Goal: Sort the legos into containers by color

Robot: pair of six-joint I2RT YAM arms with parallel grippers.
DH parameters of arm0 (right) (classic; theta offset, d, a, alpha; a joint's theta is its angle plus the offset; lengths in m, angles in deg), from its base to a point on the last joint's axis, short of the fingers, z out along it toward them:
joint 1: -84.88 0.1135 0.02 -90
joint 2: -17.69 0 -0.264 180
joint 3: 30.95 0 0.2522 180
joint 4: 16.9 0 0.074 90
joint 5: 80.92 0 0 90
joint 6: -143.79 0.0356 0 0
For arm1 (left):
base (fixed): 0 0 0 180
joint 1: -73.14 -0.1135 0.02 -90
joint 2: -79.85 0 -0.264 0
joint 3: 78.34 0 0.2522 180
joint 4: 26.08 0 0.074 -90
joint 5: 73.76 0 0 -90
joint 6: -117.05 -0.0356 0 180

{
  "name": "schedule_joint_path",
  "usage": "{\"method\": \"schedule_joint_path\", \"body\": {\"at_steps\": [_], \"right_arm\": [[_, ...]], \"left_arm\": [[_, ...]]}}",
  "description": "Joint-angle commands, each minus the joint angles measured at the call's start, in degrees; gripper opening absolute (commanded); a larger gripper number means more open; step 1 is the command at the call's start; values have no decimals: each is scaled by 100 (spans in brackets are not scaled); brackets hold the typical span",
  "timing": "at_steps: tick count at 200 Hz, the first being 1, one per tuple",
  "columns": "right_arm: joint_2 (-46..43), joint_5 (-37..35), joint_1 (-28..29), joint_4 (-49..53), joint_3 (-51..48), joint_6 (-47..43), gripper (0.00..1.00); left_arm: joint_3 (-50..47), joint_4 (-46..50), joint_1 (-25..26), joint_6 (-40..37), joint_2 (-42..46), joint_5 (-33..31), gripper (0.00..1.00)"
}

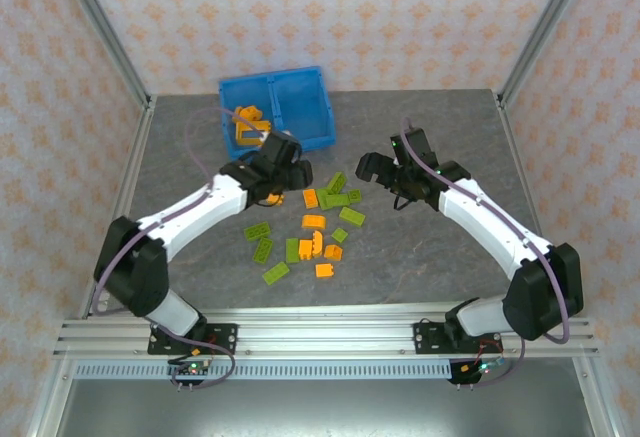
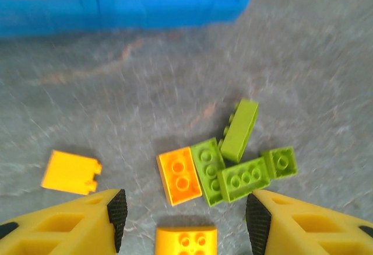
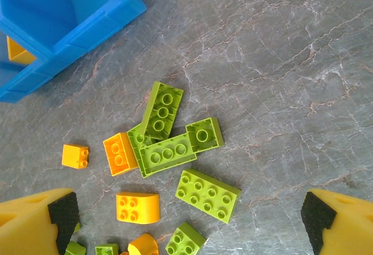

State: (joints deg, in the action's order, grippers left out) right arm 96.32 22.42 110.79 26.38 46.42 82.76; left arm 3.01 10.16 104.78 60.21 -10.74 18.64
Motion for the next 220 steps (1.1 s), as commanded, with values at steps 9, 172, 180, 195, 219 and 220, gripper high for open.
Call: {"method": "schedule_joint_path", "body": {"at_steps": [9, 172, 180, 195, 219, 220], "right_arm": [[-63, -43, 34, -104, 53, 55, 99], [-174, -119, 34, -17, -22, 48, 99], [-173, -111, 36, -25, -25, 54, 99], [-190, -112, 28, -23, -30, 65, 99], [-201, -113, 28, -18, -31, 65, 99], [-200, -113, 28, -17, -32, 65, 99]], "left_arm": [[-48, -455, 173, 347, -624, 110, 59], [272, -228, 255, 228, -1807, -301, 40], [272, -214, 255, 196, -1770, -366, 39], [332, -136, 257, 119, -1731, -509, 36], [459, 39, 255, 8, -1708, -650, 28], [467, 47, 255, 2, -1708, -660, 28]]}}
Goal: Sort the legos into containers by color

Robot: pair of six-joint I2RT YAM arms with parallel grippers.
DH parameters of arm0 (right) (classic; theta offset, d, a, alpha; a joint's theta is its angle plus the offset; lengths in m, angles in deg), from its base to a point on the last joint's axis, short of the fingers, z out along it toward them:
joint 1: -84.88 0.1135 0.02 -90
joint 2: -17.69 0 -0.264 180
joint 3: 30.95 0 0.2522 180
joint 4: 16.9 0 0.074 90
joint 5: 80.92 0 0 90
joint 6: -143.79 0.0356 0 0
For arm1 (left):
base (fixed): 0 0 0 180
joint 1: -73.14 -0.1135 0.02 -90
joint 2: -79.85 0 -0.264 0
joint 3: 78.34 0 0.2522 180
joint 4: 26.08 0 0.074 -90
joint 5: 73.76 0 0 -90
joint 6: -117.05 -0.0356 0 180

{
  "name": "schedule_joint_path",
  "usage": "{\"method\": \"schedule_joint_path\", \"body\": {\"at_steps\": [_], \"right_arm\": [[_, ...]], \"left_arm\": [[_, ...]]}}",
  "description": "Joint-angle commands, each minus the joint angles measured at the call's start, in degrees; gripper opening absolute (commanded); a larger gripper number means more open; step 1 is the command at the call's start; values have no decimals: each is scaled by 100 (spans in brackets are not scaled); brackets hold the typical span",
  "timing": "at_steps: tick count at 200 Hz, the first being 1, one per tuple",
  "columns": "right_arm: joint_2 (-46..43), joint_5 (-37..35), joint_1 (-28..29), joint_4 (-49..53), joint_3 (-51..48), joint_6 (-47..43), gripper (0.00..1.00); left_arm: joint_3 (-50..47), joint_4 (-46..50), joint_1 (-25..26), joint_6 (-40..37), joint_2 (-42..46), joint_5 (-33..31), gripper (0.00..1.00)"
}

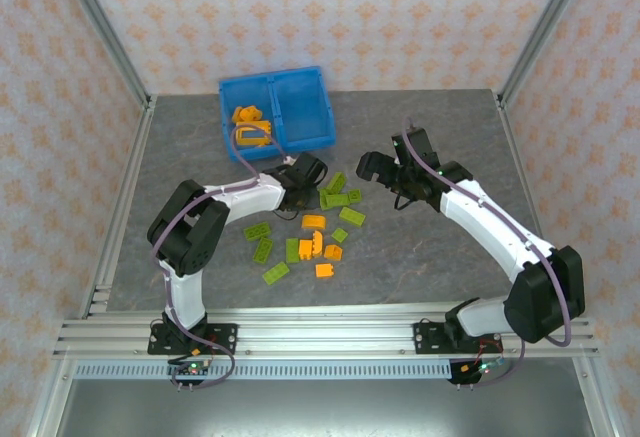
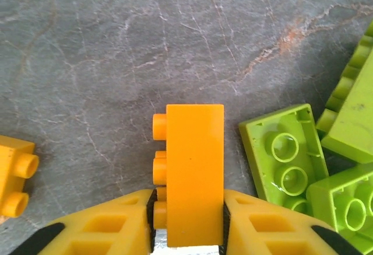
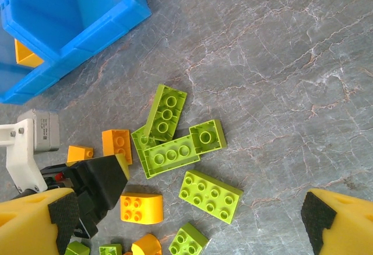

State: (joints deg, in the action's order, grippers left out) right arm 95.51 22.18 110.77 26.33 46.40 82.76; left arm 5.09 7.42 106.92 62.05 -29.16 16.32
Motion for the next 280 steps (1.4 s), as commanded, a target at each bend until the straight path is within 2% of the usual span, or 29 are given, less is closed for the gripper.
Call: {"method": "schedule_joint_path", "body": {"at_steps": [1, 36, 66, 87, 111, 143, 167, 221, 245, 280], "right_arm": [[-123, -89, 35, -12, -26, 65, 99], [-153, -88, 34, 6, -36, 69, 99], [-193, -82, 36, 23, -24, 65, 99], [-223, -84, 36, 24, -14, 62, 99], [-264, -67, 30, 14, -31, 91, 99], [-361, -75, 32, 56, -71, 87, 99], [-460, -123, 38, 152, -70, 45, 99], [-580, -139, 35, 243, -49, 29, 99], [-645, -144, 32, 258, -73, 47, 99], [-705, -208, 30, 390, 1, 9, 99]], "left_arm": [[263, 328, 41, -184, 139, -429, 28], [400, 550, 41, -311, 483, -548, 22], [927, 1050, -34, -862, 965, -1236, 21], [1418, 1235, -294, -1278, 1133, -1631, 21], [1997, 1213, -778, -1597, 1030, -1703, 21], [2958, 1256, -1426, -1751, 408, -1689, 22], [3728, 1424, -1826, -1638, -384, -1380, 22], [5670, 1968, -2258, -1356, -2207, -1008, 22], [6291, 2011, -2374, -1381, -2758, -711, 22], [6384, 1783, -2437, -1396, -2876, -582, 36]]}}
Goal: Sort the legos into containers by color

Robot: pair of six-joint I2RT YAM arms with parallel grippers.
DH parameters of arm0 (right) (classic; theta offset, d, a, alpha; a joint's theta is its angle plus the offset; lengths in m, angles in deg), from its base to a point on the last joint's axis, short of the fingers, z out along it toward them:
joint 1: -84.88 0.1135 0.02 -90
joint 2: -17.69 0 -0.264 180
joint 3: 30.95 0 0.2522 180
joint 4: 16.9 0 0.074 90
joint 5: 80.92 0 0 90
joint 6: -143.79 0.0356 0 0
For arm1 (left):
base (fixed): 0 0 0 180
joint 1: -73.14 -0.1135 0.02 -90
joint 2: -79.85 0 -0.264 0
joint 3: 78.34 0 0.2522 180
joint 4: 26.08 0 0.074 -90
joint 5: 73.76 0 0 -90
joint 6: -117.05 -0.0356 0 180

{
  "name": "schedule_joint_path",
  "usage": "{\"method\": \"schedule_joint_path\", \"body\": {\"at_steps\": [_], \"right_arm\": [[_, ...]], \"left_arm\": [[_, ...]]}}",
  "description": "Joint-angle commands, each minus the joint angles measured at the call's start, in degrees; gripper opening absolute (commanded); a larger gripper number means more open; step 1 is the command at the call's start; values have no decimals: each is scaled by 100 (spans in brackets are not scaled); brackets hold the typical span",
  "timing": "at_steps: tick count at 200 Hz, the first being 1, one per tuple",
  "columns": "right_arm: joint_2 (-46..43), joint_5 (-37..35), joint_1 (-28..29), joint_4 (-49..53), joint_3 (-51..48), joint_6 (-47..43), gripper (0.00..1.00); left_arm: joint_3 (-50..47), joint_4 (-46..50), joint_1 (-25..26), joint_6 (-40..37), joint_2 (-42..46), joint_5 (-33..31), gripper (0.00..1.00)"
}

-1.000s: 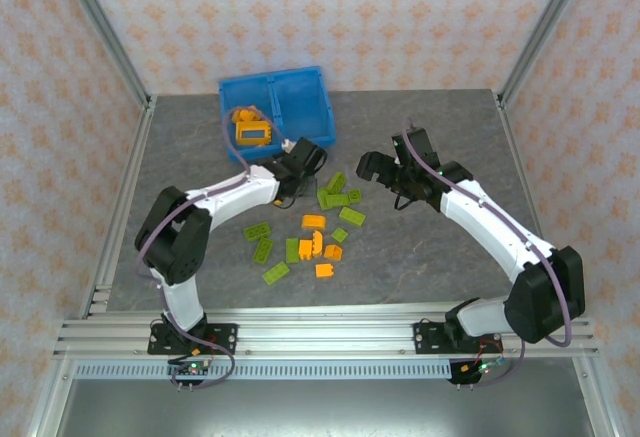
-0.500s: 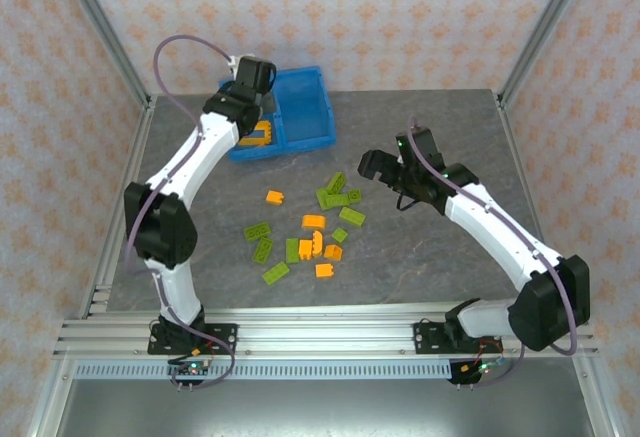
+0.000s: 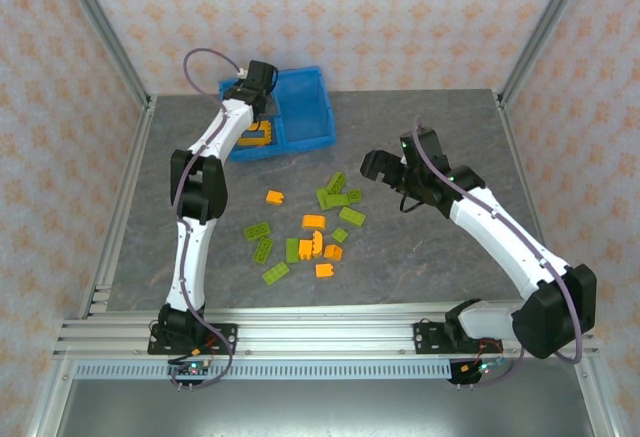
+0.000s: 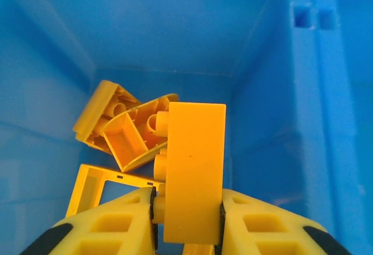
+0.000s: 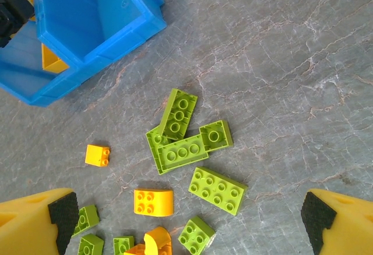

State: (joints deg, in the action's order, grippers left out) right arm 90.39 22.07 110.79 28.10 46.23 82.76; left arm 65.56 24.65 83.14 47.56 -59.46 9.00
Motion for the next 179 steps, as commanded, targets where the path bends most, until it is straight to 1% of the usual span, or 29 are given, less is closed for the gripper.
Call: {"method": "schedule_joint_path", "body": {"at_steps": [1, 28, 42, 54, 74, 97, 111, 123, 140, 153, 162, 179], "right_arm": [[-195, -206, 28, 215, 21, 11, 99], [-174, -199, 36, 224, 60, 12, 99], [-136, -192, 34, 189, 83, 21, 99], [-90, -171, 29, 167, 107, 29, 99], [-21, -137, 40, 159, 136, 33, 99], [45, -130, 29, 79, 105, 50, 99], [81, -113, 35, 34, 93, 56, 99], [128, -96, 32, -50, 75, 62, 99], [199, -46, 33, -147, 83, 34, 99], [261, -25, 32, -250, 71, 36, 99], [311, 0, 30, -314, 82, 35, 99], [432, 56, 29, -332, 146, 28, 99]], "left_arm": [[336, 58, -63, 60, 156, 156, 36], [305, 34, -66, 64, 360, 235, 45], [179, -6, -63, 67, 575, 351, 46], [-141, -139, -66, 108, 897, 463, 45], [-1187, -673, -51, 326, 1791, 707, 44], [-2916, -1442, 45, 564, 3119, 1043, 44], [-3745, -1586, 197, 549, 3790, 1158, 44], [-4353, -1562, 436, 402, 4244, 1119, 44], [-5110, -1493, 906, 13, 4729, 813, 44], [-5566, -1456, 1218, -292, 4944, 615, 45], [-5853, -1459, 1328, -387, 5028, 548, 47], [-6282, -1540, 1364, -520, 5060, 526, 55]]}}
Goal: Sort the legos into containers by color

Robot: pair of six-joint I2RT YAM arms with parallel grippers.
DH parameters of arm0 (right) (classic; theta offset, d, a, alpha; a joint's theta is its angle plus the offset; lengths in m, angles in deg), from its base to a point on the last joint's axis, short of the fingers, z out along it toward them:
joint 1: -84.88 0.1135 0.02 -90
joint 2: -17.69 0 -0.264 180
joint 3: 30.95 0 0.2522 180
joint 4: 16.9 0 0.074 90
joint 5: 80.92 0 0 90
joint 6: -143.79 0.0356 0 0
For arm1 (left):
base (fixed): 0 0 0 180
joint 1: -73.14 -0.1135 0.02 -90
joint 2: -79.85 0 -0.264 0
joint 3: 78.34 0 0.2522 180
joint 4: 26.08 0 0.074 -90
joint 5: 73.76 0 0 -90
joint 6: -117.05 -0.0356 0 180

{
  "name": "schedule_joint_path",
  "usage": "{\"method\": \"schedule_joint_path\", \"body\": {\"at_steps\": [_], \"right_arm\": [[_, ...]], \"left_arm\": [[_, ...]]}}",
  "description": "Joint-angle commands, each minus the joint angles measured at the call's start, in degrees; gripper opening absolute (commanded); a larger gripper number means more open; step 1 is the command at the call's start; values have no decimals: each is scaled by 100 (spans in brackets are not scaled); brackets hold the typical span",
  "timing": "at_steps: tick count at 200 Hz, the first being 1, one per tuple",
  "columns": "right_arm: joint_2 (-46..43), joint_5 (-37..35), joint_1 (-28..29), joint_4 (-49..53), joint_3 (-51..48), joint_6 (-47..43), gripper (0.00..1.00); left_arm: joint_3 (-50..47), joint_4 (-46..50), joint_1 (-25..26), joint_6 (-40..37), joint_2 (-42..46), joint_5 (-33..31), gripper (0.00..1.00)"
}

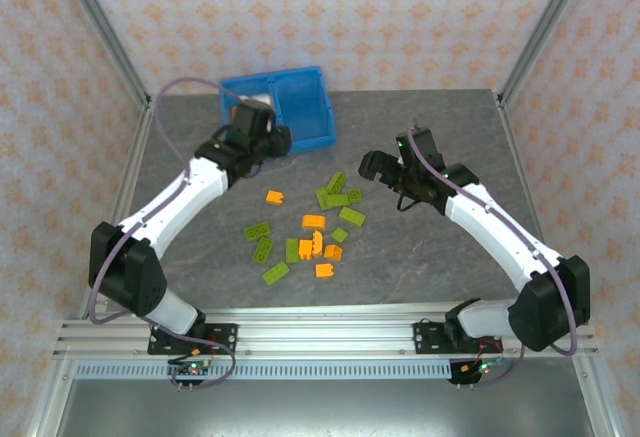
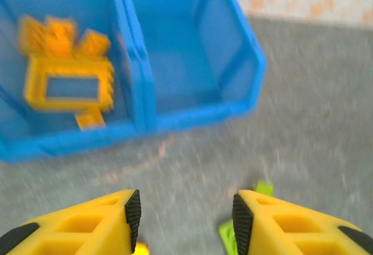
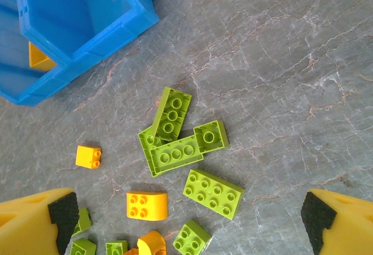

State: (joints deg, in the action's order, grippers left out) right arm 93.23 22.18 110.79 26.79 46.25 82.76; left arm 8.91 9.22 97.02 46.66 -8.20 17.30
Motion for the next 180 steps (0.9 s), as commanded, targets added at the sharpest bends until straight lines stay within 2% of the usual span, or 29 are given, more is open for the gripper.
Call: {"method": "schedule_joint_path", "body": {"at_steps": [1, 17, 51, 103, 133, 180], "right_arm": [[159, 48, 28, -200, 148, 24, 99], [234, 79, 33, -190, 195, 18, 99], [223, 46, 35, -124, 188, 55, 99], [28, -106, 30, 47, 59, 46, 99], [41, -91, 35, 5, 74, 66, 99], [107, -52, 32, -26, 118, 80, 99]], "left_arm": [[-639, 1, -28, -445, -73, -324, 55], [-749, 95, -31, -626, -263, -417, 59], [-701, 135, -39, -661, -949, -45, 66], [-427, 294, -43, -667, -1677, -291, 77], [-281, 454, -42, -706, -2003, -251, 77], [-193, 661, -41, -580, -2100, -176, 62]]}}
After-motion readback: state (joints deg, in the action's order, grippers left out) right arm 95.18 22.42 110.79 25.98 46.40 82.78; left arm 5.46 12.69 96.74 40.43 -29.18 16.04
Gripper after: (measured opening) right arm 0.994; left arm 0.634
